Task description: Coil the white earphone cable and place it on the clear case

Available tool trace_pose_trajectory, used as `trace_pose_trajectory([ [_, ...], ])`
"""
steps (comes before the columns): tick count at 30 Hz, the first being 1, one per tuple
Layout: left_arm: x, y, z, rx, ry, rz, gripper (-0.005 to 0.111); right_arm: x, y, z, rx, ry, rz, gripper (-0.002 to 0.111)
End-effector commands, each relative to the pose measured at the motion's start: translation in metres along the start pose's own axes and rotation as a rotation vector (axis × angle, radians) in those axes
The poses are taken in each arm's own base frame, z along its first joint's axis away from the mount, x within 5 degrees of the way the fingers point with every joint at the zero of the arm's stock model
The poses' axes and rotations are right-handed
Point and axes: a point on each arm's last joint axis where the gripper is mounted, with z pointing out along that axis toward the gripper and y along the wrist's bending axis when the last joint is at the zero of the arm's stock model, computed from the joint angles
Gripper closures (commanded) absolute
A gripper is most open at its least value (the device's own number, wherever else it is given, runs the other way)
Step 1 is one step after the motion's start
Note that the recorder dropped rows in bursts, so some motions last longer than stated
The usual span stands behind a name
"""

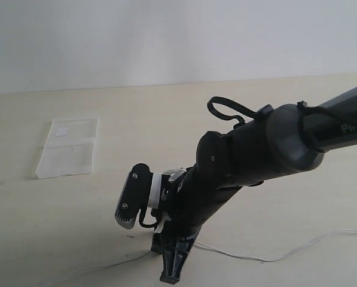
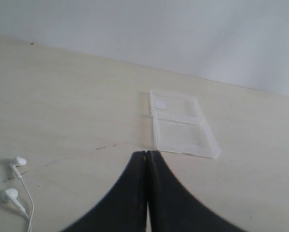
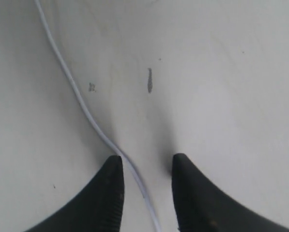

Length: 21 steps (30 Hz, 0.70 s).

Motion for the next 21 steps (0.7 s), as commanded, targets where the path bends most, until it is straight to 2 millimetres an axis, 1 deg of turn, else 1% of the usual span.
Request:
trace_pose_trajectory([
  [1, 0.001, 0.000, 0.001, 0.000, 0.003, -0.004, 0.107, 0.008, 0.006, 0.009, -0.053, 0.052, -0.016, 0.087],
  [6, 0.001, 0.000, 0.001, 0.000, 0.003, -0.004, 0.107, 0.012, 0.008, 0.009, -0.076, 0.090, -0.068, 0.099],
  [8, 0.001, 0.000, 0.001, 0.000, 0.003, -0.004, 0.107, 0.014, 0.009, 0.009, -0.088, 0.111, -0.053, 0.107],
  [11, 0.001, 0.000, 0.001, 0.000, 0.003, -0.004, 0.107, 0.016, 0.010, 0.008, -0.105, 0.137, -0.024, 0.108],
  [13, 0.001, 0.000, 0.001, 0.000, 0.003, -0.004, 0.107, 0.015, 0.010, 0.004, -0.095, 0.136, -0.034, 0.108],
  [16, 0.001, 0.000, 0.001, 0.000, 0.003, -0.004, 0.107, 0.006, 0.006, -0.011, -0.042, 0.082, -0.026, 0.108],
  [18, 0.001, 0.000, 0.001, 0.000, 0.003, -0.004, 0.107, -0.004, 0.002, -0.027, 0.007, 0.025, -0.019, 0.108],
  [21, 0.001, 0.000, 0.001, 0.000, 0.003, -0.004, 0.107, -0.023, -0.003, -0.059, 0.050, -0.054, 0.003, 0.108],
])
